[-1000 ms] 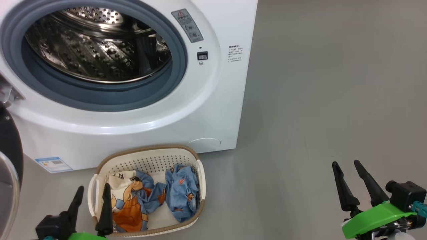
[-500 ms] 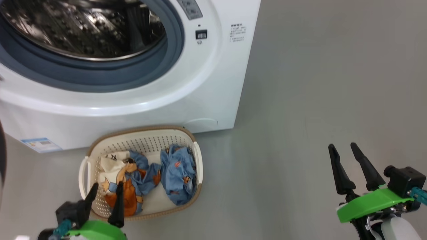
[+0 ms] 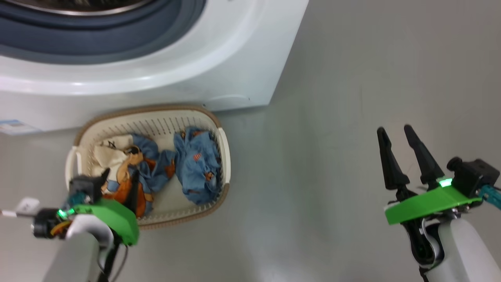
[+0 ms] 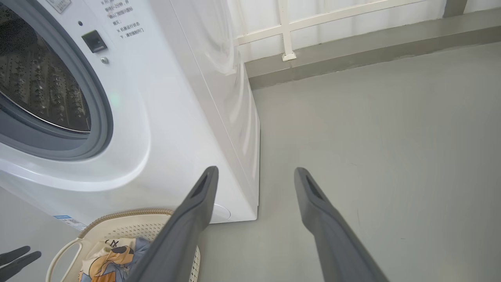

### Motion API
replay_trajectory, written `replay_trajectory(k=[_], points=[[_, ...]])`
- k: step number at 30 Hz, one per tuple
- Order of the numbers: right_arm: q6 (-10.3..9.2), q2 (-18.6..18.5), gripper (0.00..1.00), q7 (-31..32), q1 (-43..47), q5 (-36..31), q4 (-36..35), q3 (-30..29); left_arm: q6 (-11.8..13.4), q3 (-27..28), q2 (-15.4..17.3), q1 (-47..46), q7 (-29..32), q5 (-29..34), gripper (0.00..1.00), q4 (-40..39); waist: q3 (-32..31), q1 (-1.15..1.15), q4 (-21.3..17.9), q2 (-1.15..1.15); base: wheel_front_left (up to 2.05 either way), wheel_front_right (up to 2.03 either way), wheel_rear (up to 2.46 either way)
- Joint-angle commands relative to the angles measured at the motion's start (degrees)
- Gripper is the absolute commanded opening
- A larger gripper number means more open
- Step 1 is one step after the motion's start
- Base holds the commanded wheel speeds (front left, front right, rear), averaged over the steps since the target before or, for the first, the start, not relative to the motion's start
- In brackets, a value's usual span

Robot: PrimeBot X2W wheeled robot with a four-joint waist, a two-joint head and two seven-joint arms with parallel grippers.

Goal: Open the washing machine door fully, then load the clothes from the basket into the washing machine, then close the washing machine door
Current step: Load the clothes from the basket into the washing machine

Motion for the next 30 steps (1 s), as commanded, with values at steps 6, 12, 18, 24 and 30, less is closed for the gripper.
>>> replay_trajectory(k=[6,12,18,24,30], points=[[0.09,0.83,1.0,-0.69,-3.05,0.23,-2.24,2.11,0.4,0.38,4.05,-9.58,-0.37,2.38,1.0,10.52,8.3,0.0,-2.39,0.0,0.0,0.0,0.0],[0.09,1.48,1.0,-0.69,-5.59,0.31,-2.95,2.45,1.22,-0.89,6.13,-17.52,0.93,3.64,1.0,19.84,12.99,0.0,-3.83,0.0,0.0,0.0,0.0],[0.09,2.25,1.0,-0.69,-7.21,0.44,-3.71,2.34,2.4,-2.42,8.39,-21.93,4.03,4.93,1.0,23.56,16.18,0.0,-5.22,0.0,0.0,0.0,0.0],[0.09,2.68,1.0,-0.69,-8.09,0.56,-4.45,2.2,3.76,-3.63,10.42,-24.57,7.51,5.78,1.0,24.65,18.49,0.0,-6.17,0.0,0.0,0.0,0.0],[0.09,3.24,1.0,-0.69,-8.87,0.57,-5.1,2.35,5.4,-4.69,11.54,-26.55,10.98,6.35,1.0,25.04,20.61,0.0,-6.78,0.0,0.0,0.0,0.0]])
